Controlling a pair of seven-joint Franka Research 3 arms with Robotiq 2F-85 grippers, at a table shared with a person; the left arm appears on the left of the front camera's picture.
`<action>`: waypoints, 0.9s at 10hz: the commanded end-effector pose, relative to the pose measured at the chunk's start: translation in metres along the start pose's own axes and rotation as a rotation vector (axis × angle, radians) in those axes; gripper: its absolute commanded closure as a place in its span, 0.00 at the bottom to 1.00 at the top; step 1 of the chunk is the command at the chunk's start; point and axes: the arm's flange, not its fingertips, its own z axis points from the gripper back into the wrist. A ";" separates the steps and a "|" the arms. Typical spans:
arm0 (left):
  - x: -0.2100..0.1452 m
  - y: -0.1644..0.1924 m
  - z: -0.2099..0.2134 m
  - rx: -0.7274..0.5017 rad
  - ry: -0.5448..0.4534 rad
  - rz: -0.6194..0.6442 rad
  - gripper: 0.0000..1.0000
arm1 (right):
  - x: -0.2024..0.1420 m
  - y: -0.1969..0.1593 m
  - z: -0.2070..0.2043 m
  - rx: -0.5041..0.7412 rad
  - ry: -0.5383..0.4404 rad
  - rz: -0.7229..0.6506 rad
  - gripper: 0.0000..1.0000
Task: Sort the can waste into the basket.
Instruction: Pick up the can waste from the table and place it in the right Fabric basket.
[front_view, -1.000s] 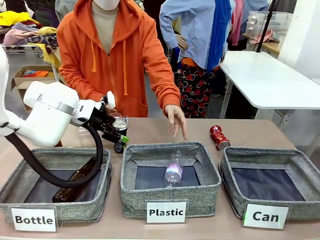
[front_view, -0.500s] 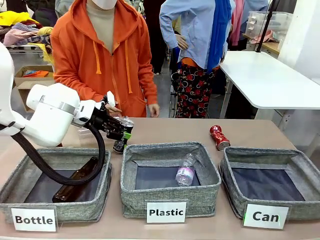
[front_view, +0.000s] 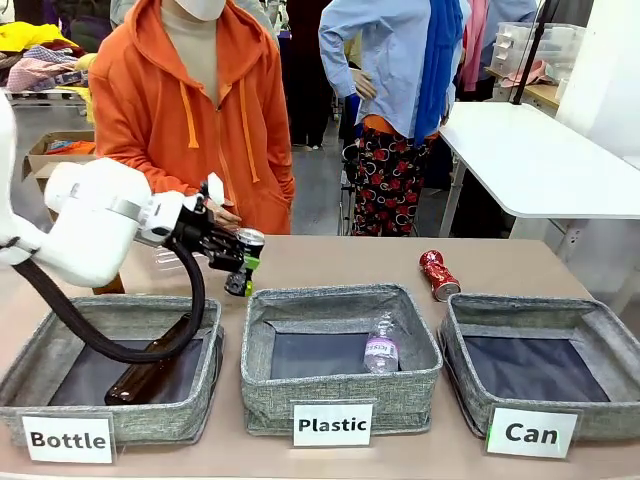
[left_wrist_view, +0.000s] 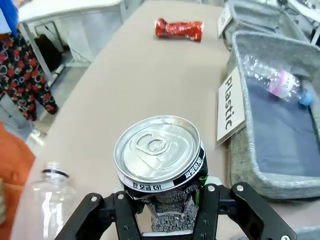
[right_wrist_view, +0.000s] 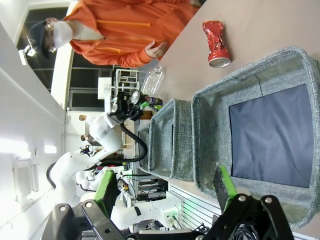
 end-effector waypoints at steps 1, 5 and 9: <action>0.034 -0.035 0.072 0.027 -0.040 -0.091 1.00 | 0.003 0.001 0.000 0.020 -0.010 0.026 0.00; 0.067 -0.139 0.165 -0.253 0.065 -0.320 1.00 | 0.003 0.001 0.000 0.020 -0.010 0.026 0.00; 0.057 -0.176 0.166 -0.319 0.142 -0.353 1.00 | 0.003 0.001 0.000 0.020 -0.010 0.026 0.00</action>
